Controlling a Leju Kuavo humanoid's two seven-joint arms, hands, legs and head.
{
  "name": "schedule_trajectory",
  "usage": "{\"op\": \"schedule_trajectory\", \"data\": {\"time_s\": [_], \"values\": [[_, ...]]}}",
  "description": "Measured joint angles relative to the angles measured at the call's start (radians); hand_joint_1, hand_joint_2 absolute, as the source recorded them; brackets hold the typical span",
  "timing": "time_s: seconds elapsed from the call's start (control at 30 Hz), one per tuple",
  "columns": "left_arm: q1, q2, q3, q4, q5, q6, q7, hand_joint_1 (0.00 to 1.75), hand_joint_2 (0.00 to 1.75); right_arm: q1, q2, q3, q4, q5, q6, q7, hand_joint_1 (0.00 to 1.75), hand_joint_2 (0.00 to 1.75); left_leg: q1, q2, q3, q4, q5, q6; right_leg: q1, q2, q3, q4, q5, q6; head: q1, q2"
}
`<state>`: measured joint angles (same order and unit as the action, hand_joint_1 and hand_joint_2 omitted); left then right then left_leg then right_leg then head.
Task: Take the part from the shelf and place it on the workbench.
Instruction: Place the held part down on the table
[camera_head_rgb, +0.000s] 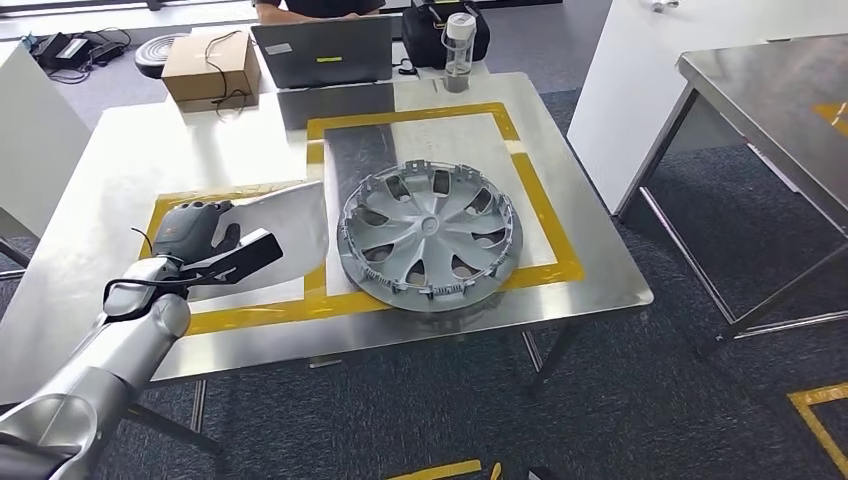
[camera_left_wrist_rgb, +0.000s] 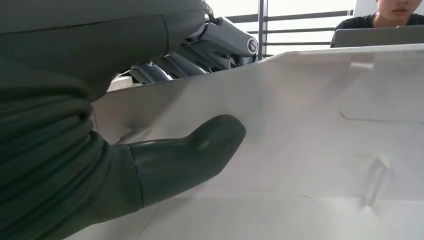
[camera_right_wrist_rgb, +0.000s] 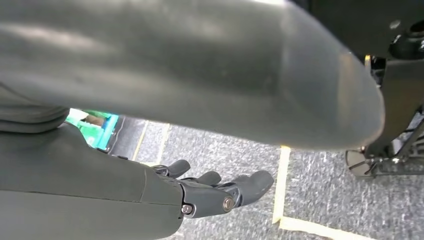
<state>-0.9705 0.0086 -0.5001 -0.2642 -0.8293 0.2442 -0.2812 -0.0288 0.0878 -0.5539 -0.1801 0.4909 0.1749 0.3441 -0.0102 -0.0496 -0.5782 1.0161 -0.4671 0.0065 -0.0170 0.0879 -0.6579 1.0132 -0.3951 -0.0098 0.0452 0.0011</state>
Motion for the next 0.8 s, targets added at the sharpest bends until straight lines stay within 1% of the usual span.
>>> {"op": "schedule_trajectory", "data": {"time_s": [0.03, 0.13, 0.3, 0.47, 0.6, 0.7, 0.8], "values": [[0.001, 0.0, 0.0, 0.0, -0.002, -0.001, 0.002, 1.75, 1.75, 0.0, 0.0, 0.0, 0.0, 0.0, 0.0, 0.001, 0.0, 0.0, 0.0, 0.0, -0.001, 0.001, 0.001, 0.003, 0.0, -0.001, 0.001, -0.002, 0.002, 0.004, 0.001, 0.0], [0.001, 0.002, 0.0, 0.002, -0.009, -0.004, 0.019, 1.75, 1.75, -0.001, -0.001, 0.0, 0.0, -0.001, 0.0, 0.001, 0.0, 0.0, -0.002, -0.001, -0.004, 0.003, 0.002, 0.009, -0.001, -0.004, 0.003, -0.006, 0.005, 0.011, 0.001, 0.0], [0.0, 0.024, 0.0, 0.009, -0.025, -0.017, 0.093, 1.75, 1.75, -0.002, -0.001, 0.0, 0.0, -0.003, 0.0, 0.001, 0.0, 0.0, -0.002, -0.002, -0.006, 0.005, 0.003, 0.012, -0.002, -0.005, 0.003, -0.009, 0.008, 0.021, 0.001, 0.0], [-0.006, 0.067, 0.001, 0.017, -0.037, -0.023, 0.18, 1.75, 1.75, -0.001, -0.001, 0.0, 0.0, -0.003, 0.0, 0.001, 0.0, 0.0, -0.002, -0.002, -0.006, 0.005, 0.003, 0.012, -0.001, -0.004, 0.003, -0.009, 0.007, 0.024, 0.001, 0.0], [-0.008, 0.113, 0.008, 0.027, -0.044, -0.02, 0.259, 1.75, 1.75, -0.001, -0.001, 0.0, 0.0, -0.002, 0.0, 0.001, 0.0, 0.0, -0.001, -0.001, -0.005, 0.004, 0.003, 0.011, 0.0, -0.004, 0.002, -0.009, 0.007, 0.024, 0.001, 0.0], [-0.008, 0.147, 0.017, 0.032, -0.045, -0.016, 0.272, 1.75, 1.75, -0.001, -0.002, 0.0, 0.0, 0.0, 0.0, 0.001, 0.0, 0.0, 0.0, 0.0, -0.005, 0.003, 0.003, 0.011, 0.0, -0.004, 0.001, -0.008, 0.007, 0.024, 0.001, 0.0], [-0.008, 0.169, 0.021, 0.037, -0.045, -0.006, 0.284, 1.75, 1.75, -0.001, -0.002, 0.0, 0.0, 0.004, 0.0, 0.001, 0.0, 0.0, 0.0, -0.001, -0.005, 0.003, 0.003, 0.011, 0.001, -0.004, 0.001, -0.008, 0.007, 0.024, 0.001, 0.0]]}}
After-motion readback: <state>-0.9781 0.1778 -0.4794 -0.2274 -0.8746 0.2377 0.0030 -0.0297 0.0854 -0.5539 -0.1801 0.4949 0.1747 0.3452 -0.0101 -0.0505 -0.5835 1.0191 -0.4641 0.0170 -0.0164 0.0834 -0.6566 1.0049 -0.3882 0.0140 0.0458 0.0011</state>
